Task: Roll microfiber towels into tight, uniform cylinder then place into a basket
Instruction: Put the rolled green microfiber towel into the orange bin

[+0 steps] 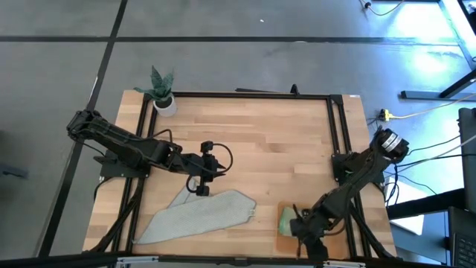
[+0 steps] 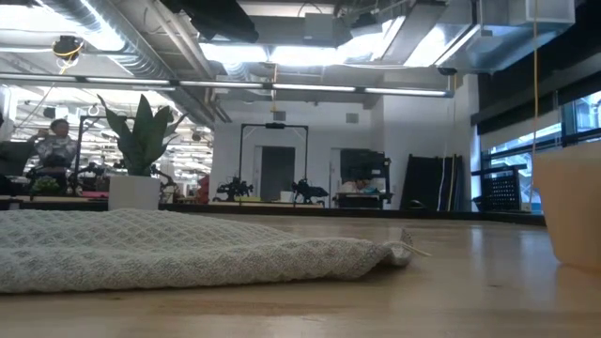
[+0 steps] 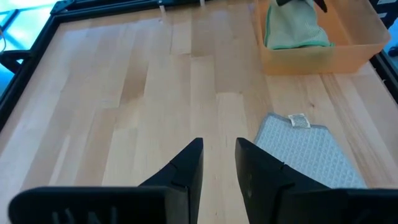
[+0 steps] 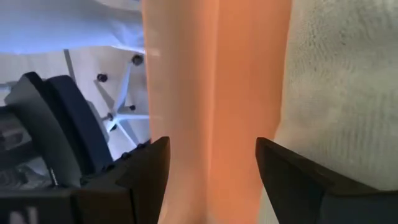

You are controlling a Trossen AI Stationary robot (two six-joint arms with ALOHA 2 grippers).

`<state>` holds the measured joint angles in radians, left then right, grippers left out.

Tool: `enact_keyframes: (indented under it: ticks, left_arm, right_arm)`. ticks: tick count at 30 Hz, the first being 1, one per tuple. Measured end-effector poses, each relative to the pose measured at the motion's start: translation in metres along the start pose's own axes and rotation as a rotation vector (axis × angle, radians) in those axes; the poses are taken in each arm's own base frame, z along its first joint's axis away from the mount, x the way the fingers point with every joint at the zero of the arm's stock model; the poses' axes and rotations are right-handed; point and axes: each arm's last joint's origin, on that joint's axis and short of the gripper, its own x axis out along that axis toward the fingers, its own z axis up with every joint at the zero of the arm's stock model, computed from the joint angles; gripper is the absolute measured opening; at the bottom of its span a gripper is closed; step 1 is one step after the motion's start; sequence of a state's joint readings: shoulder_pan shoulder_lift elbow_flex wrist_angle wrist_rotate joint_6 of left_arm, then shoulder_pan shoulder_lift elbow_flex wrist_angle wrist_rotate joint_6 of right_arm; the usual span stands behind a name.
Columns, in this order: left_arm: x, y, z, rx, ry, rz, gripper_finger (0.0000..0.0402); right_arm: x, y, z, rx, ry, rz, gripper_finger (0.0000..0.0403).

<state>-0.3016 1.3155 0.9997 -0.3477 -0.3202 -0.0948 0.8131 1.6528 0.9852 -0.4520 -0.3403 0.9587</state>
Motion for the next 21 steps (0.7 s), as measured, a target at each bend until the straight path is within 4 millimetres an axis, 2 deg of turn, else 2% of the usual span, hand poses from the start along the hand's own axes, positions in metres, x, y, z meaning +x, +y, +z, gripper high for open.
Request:
enact_keyframes:
  ticks: [6, 14, 21]
  left_arm:
    - [0.0, 0.0, 0.0, 0.0, 0.0, 0.0, 0.0086]
    - [0.0, 0.0, 0.0, 0.0, 0.0, 0.0, 0.0085]
    - [0.0, 0.0, 0.0, 0.0, 0.0, 0.0, 0.0085]
  right_arm:
    - [0.013, -0.008, 0.001, 0.01, 0.027, -0.071, 0.0237]
    - [0.007, -0.019, -0.004, 0.103, -0.048, -0.264, 0.0237]
    - [0.006, -0.021, -0.003, 0.104, -0.079, -0.299, 0.0237]
